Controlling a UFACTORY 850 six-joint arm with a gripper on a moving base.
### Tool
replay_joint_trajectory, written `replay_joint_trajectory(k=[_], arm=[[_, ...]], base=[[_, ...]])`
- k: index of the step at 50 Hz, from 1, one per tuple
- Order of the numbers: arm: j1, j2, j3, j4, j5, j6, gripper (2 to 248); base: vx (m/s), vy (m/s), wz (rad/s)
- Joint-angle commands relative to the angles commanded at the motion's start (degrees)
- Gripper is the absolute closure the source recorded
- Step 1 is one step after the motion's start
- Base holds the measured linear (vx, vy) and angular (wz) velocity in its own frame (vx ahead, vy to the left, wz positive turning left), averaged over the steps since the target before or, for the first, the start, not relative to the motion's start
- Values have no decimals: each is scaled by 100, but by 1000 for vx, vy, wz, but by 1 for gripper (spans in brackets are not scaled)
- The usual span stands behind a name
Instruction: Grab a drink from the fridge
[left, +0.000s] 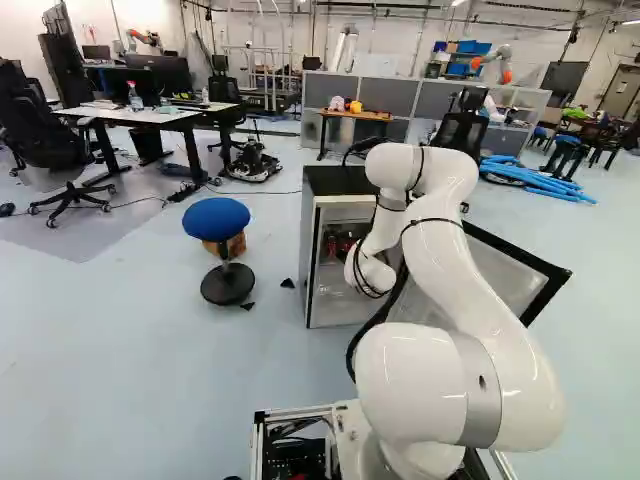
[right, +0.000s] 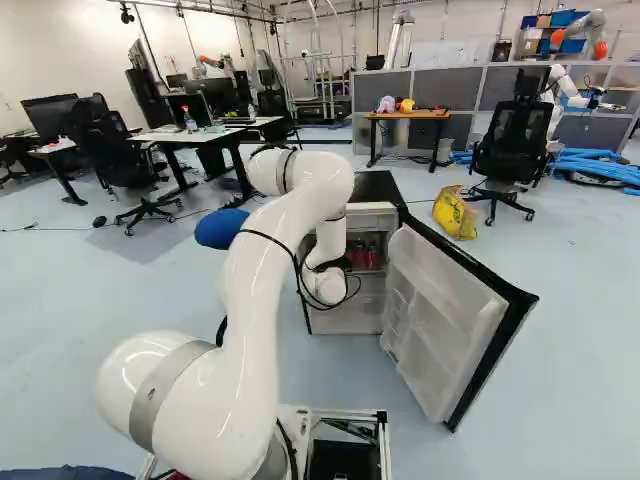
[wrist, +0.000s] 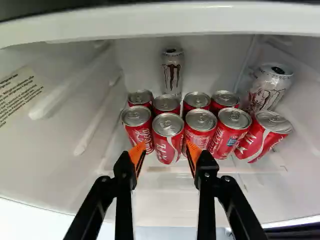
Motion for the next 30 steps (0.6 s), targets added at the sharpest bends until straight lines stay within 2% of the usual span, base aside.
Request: replay_joint_trajectory(k=[30], arm=[[24,-103,-200,0,0,0,115]], base=[[0,0,0]])
